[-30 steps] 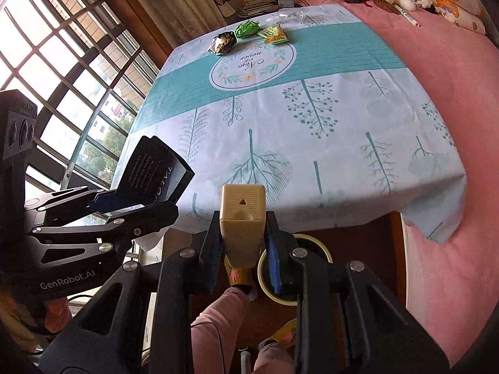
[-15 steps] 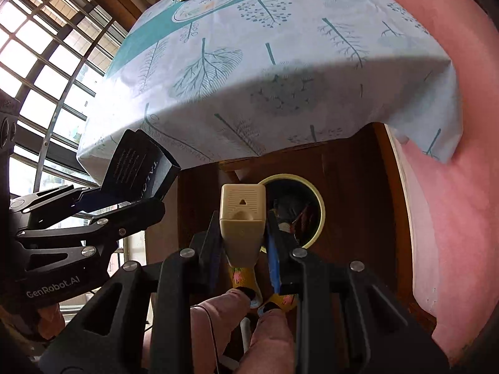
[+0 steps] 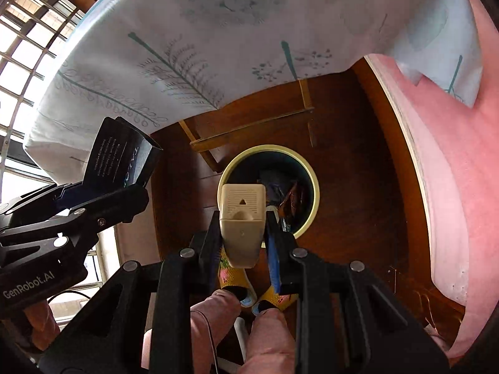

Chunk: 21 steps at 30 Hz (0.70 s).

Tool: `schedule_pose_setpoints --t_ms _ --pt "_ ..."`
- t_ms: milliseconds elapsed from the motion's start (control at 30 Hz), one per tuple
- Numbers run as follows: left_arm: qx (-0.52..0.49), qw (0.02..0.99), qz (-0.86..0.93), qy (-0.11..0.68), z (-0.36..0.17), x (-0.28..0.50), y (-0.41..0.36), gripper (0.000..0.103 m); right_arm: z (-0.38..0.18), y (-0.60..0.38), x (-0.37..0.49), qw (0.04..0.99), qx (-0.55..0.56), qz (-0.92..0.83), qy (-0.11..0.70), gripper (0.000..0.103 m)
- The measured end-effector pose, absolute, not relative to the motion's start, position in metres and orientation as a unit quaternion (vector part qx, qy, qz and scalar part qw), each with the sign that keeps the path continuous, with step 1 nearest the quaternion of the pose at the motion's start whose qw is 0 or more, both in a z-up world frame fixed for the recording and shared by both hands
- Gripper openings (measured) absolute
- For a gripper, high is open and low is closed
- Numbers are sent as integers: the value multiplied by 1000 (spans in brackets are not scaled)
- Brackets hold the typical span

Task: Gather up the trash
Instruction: 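Lift the beige piece with the right tool while the left lifts the black card toward the bin, then open both tools over the bin to drop the beige piece and black card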

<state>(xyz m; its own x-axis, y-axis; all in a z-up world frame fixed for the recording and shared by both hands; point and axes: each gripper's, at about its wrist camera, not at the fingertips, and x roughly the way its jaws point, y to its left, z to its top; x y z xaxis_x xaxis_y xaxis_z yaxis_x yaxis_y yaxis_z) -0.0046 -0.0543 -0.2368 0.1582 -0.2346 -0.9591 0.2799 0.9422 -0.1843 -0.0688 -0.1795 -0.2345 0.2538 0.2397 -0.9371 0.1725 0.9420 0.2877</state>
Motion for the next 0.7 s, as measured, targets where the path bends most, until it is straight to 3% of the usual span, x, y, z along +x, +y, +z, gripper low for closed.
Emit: schedule_pose_setpoints --t_ms 333,467,700 --pt "29 749 -167 640 -318 14 -61 52 -313 -190 -66 760 182 -6 624 22" --pt "26 747 -158 645 -341 21 -57 83 -337 -194 -64 757 185 -11 626 22" --pt "34 760 -132 635 -357 25 -44 87 -361 -193 -54 752 187 -17 632 22"
